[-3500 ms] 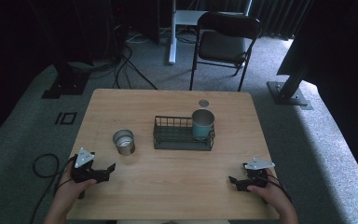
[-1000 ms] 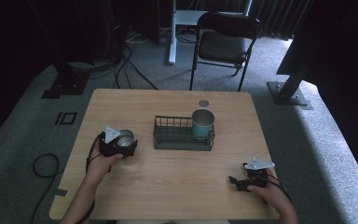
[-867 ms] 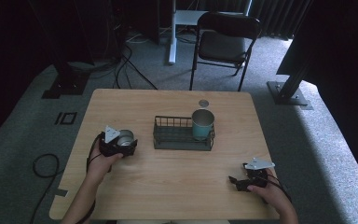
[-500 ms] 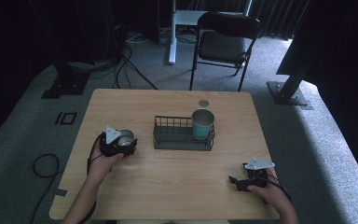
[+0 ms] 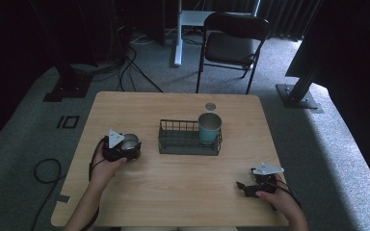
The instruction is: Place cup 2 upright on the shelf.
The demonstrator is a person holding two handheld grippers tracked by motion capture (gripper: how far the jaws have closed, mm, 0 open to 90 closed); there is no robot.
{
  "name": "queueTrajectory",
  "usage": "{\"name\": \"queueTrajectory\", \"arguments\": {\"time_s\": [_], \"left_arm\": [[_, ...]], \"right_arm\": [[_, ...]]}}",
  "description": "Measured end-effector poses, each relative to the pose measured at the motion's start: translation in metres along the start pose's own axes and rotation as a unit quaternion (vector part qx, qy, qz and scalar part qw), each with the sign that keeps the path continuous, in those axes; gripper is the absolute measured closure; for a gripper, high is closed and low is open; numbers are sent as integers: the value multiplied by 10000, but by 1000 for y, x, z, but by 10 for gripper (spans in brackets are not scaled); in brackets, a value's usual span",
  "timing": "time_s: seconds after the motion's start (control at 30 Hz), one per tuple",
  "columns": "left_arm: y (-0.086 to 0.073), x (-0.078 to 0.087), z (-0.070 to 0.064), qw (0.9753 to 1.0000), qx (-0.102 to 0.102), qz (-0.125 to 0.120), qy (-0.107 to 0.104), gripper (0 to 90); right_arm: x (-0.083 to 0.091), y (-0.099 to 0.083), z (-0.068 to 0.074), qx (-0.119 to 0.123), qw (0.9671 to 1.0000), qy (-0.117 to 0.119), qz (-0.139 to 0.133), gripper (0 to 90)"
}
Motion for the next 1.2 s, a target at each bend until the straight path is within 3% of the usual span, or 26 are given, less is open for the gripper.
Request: {"name": "queueTrajectory", "arguments": {"time_s": [0.13,0.47,0.87,1.2], "left_arm": [[9,5,3,9999,121,-73,-7,141],[36,11,1,9999,-52,-105,-50,141],[69,11,-7,9993,-45,-299,-210,141],[102,9,-16,9983,-239,-422,-317,141]], "right_arm": [[0,0,0,-1,10000,1,0,117],[0,0,0,-3,10000,0,1,117],[0,0,0,-1,10000,0,1,117],[0,0,0,-2,10000,0,0,117]]}}
Point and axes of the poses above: each handheld gripper's, and its own axes: x roughly backward along the jaws, y roughly out of its top, z roughly to its left, the point moved 3 cm from there along -x, roughly forward along the jaws, and after that the axes turned 10 degrees about -z, right-handed, at the moved point
